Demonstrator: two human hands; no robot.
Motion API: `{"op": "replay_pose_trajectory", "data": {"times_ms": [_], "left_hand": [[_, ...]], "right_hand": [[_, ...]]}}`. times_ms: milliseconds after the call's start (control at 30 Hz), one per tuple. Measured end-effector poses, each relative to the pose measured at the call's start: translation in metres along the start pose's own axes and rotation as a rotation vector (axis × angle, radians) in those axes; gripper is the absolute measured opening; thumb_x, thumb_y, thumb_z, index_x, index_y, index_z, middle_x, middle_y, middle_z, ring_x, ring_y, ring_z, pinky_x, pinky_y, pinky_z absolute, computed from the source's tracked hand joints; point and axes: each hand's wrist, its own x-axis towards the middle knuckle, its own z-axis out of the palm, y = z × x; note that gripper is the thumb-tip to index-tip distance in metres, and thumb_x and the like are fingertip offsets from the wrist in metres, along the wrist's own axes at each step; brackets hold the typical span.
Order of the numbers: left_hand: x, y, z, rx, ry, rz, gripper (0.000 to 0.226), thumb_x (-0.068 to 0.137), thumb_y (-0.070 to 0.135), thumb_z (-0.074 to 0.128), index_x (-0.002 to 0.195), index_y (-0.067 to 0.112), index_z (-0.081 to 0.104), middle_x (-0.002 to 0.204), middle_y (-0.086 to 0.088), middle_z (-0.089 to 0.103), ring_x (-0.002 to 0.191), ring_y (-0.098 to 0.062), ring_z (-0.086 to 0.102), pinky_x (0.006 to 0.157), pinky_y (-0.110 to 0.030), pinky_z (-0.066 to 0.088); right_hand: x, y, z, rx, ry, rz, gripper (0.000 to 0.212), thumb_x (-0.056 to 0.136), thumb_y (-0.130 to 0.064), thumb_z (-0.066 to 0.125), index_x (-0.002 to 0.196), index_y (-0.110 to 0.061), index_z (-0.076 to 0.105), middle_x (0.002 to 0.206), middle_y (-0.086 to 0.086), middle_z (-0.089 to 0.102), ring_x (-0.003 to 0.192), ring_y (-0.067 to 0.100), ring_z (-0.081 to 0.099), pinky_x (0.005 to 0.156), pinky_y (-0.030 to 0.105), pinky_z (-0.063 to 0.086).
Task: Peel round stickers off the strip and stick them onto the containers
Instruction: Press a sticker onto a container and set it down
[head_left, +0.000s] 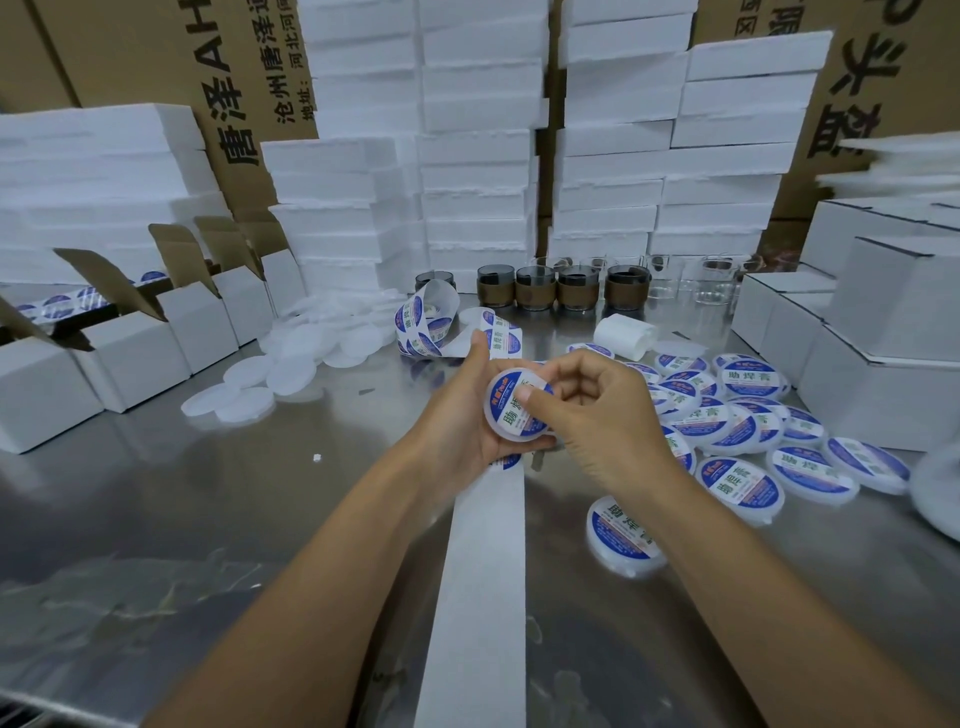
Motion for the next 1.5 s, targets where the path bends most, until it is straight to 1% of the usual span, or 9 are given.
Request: {"op": "replay_pose_trajectory", "data": {"times_ms": [200, 367, 533, 900, 1000, 1067, 1200, 1367, 1500], "left_hand": [[0.001, 0.0, 0.0, 0.001, 0.0, -0.009, 0.07, 0.094, 0.058, 0.018, 0.122, 0.006, 0.056, 0.119, -0.019, 0.064, 0.104, -0.029, 0.065, 0.075, -0.038, 0.058], [0.0, 0.001, 0.002, 0.007, -0.006, -0.01, 0.068, 0.095, 0.057, 0.018, 0.121, 0.008, 0.057, 0.117, -0.017, 0.066, 0.104, -0.028, 0.065, 0.076, -0.038, 0.058], [-0.003, 0.002, 0.004, -0.001, -0.015, -0.019, 0.068, 0.095, 0.056, 0.018, 0.123, 0.007, 0.055, 0.119, -0.017, 0.065, 0.106, -0.028, 0.064, 0.079, -0.039, 0.056], [-0.003, 0.001, 0.005, -0.049, -0.073, -0.018, 0.067, 0.096, 0.054, 0.02, 0.127, 0.005, 0.052, 0.122, -0.02, 0.062, 0.111, -0.03, 0.061, 0.086, -0.042, 0.053], [-0.007, 0.001, 0.007, -0.079, -0.131, -0.001, 0.047, 0.098, 0.04, 0.031, 0.114, 0.005, 0.059, 0.109, -0.017, 0.067, 0.098, -0.026, 0.066, 0.08, -0.037, 0.056], [-0.008, 0.001, 0.008, -0.062, -0.166, 0.032, 0.031, 0.093, 0.015, 0.043, 0.117, -0.002, 0.052, 0.11, -0.019, 0.062, 0.095, -0.027, 0.063, 0.077, -0.036, 0.056], [-0.008, 0.0, 0.007, 0.03, -0.184, 0.069, 0.051, 0.081, -0.019, 0.034, 0.131, -0.008, 0.041, 0.109, -0.018, 0.059, 0.089, -0.026, 0.062, 0.068, -0.03, 0.056], [-0.009, -0.001, 0.007, 0.053, -0.207, 0.106, 0.055, 0.08, -0.025, 0.035, 0.132, -0.005, 0.042, 0.114, -0.011, 0.061, 0.087, -0.018, 0.067, 0.07, -0.027, 0.056], [-0.007, -0.003, 0.006, 0.083, -0.202, 0.102, 0.05, 0.085, -0.021, 0.038, 0.131, -0.004, 0.043, 0.106, -0.01, 0.062, 0.086, -0.017, 0.066, 0.072, -0.026, 0.056]], "right_hand": [[0.0, 0.001, 0.0, -0.035, 0.022, -0.011, 0.018, 0.075, -0.012, 0.075, 0.071, -0.022, 0.06, 0.058, -0.006, 0.056, 0.057, 0.005, 0.06, 0.054, 0.027, 0.057], [0.0, 0.0, 0.0, -0.055, 0.034, 0.005, 0.017, 0.077, -0.013, 0.074, 0.073, -0.023, 0.06, 0.061, -0.003, 0.056, 0.068, 0.016, 0.064, 0.062, 0.042, 0.059], [0.0, 0.0, 0.0, -0.084, 0.039, 0.016, 0.015, 0.077, -0.014, 0.074, 0.075, -0.021, 0.06, 0.064, -0.002, 0.057, 0.068, 0.015, 0.064, 0.063, 0.041, 0.059], [-0.001, 0.007, 0.001, -0.222, 0.126, -0.083, 0.018, 0.078, -0.018, 0.073, 0.072, -0.025, 0.058, 0.058, -0.006, 0.055, 0.053, 0.001, 0.055, 0.053, 0.018, 0.053], [-0.003, 0.009, 0.002, -0.322, 0.186, -0.184, 0.016, 0.081, -0.024, 0.07, 0.072, -0.027, 0.056, 0.057, -0.007, 0.054, 0.051, -0.001, 0.052, 0.047, 0.012, 0.043], [-0.004, 0.01, 0.002, -0.403, 0.217, -0.233, 0.012, 0.083, -0.026, 0.065, 0.075, -0.026, 0.056, 0.06, -0.006, 0.054, 0.052, 0.006, 0.05, 0.05, 0.023, 0.045], [-0.005, 0.011, 0.001, -0.545, 0.214, -0.259, 0.002, 0.087, -0.024, 0.057, 0.087, -0.022, 0.058, 0.077, -0.008, 0.058, 0.065, 0.015, 0.054, 0.059, 0.032, 0.046], [-0.007, 0.008, -0.001, -0.672, 0.214, -0.266, 0.011, 0.088, -0.021, 0.052, 0.096, -0.019, 0.059, 0.087, -0.004, 0.06, 0.072, 0.016, 0.055, 0.058, 0.028, 0.042], [-0.01, 0.005, -0.001, -0.776, 0.247, -0.288, 0.012, 0.091, -0.027, 0.049, 0.094, -0.019, 0.057, 0.083, -0.006, 0.056, 0.072, 0.016, 0.051, 0.057, 0.029, 0.037]]}}
